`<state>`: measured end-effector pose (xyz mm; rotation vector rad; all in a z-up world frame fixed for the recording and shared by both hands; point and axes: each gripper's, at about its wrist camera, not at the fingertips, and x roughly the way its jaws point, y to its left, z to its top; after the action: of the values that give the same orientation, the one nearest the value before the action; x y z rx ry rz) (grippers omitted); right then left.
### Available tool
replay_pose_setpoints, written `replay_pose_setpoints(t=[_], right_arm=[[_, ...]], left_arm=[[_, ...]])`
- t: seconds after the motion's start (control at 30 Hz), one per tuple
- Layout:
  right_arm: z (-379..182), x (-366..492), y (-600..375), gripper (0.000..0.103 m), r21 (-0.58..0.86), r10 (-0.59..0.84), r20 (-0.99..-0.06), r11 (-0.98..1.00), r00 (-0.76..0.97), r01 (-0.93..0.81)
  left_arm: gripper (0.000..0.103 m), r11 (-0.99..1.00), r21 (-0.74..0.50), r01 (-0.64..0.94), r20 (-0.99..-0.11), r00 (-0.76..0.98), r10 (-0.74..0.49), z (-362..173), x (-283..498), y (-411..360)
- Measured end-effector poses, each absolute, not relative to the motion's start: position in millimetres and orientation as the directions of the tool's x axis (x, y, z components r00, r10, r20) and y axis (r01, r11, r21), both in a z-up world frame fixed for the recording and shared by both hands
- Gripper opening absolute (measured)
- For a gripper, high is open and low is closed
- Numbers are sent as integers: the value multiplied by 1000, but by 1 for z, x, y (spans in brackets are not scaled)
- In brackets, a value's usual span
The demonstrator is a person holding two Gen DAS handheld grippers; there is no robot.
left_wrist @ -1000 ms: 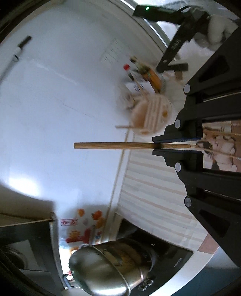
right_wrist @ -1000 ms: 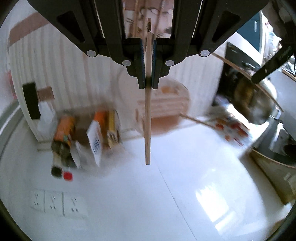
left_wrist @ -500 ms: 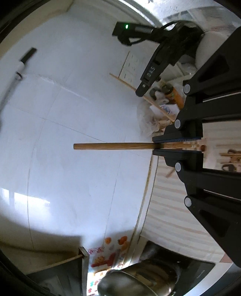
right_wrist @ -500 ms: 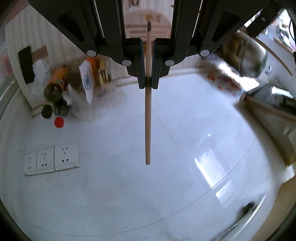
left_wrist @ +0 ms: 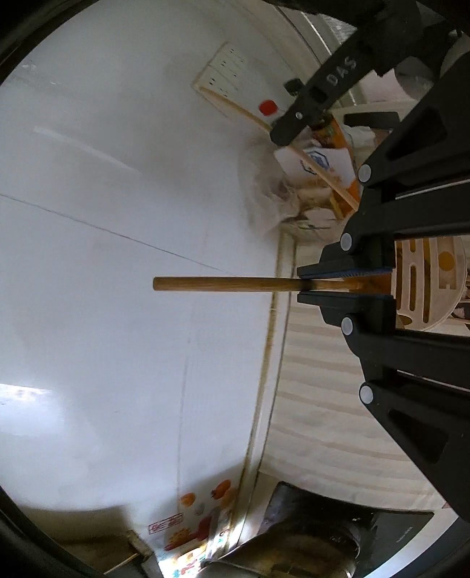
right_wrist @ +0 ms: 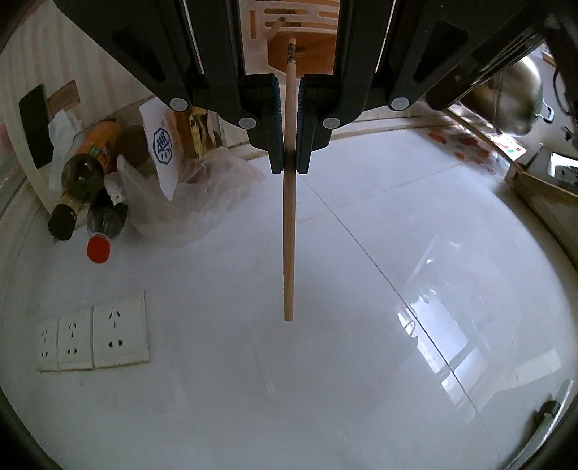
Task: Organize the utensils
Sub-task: 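Drop both chopsticks into the pink holder by opening both tools, then return the left tool to grasp a chopstick while the right tool grasps another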
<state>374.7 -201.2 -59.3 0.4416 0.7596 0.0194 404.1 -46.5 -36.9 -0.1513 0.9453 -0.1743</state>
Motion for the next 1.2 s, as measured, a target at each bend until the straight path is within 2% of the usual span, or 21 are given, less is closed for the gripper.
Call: replay_pose_setpoints(t=[0.27, 0.4, 0.43, 0.5, 0.53, 0.57, 0.6, 0.73, 0.8, 0.83, 0.87, 0.93, 1.1, 1.2], right_arm=[[-80, 374, -199, 7, 410, 255, -699, 908, 668, 83], [-83, 373, -197, 8, 422, 295, -724, 904, 623, 63], [-83, 371, -197, 9, 425, 301, -726, 904, 618, 58], [-80, 366, -199, 16, 420, 299, -728, 906, 617, 57], [-78, 363, -200, 19, 419, 298, -725, 906, 621, 55], [-76, 360, -201, 26, 420, 298, -722, 906, 624, 53], [-74, 358, -203, 30, 421, 297, -721, 906, 627, 55], [-62, 341, -206, 35, 411, 281, -708, 910, 648, 54], [-56, 331, -208, 45, 407, 272, -698, 912, 663, 55], [-53, 327, -208, 47, 405, 266, -693, 912, 670, 57], [-50, 322, -209, 52, 400, 257, -690, 914, 677, 61], [-45, 309, -211, 59, 399, 242, -676, 914, 696, 70], [-44, 276, -220, 86, 397, 203, -647, 913, 735, 97], [-53, 257, -225, 88, 379, 169, -656, 917, 735, 127]], left_arm=[[6, 959, -267, 99, -803, 527, -278, -39, 394, -44], [9, 965, -238, 111, -793, 552, -259, -21, 381, -39], [13, 966, -234, 111, -790, 557, -255, -18, 379, -37], [35, 971, -216, 103, -786, 571, -236, -11, 373, -32], [58, 974, -205, 94, -786, 578, -221, -8, 369, -29], [70, 975, -201, 91, -782, 584, -216, -6, 367, -27], [70, 976, -198, 87, -774, 598, -210, -2, 363, -24], [71, 982, -174, 70, -759, 625, -179, 4, 351, -11], [86, 984, -168, 65, -745, 645, -170, 6, 342, -6], [97, 984, -166, 65, -737, 655, -168, 6, 337, -3], [101, 984, -163, 66, -728, 666, -166, 6, 332, 0], [103, 989, -140, 56, -722, 678, -141, 5, 322, 4], [103, 995, -100, 28, -738, 668, -93, -16, 298, 16], [103, 997, -71, 24, -764, 641, -70, -39, 285, 19]])
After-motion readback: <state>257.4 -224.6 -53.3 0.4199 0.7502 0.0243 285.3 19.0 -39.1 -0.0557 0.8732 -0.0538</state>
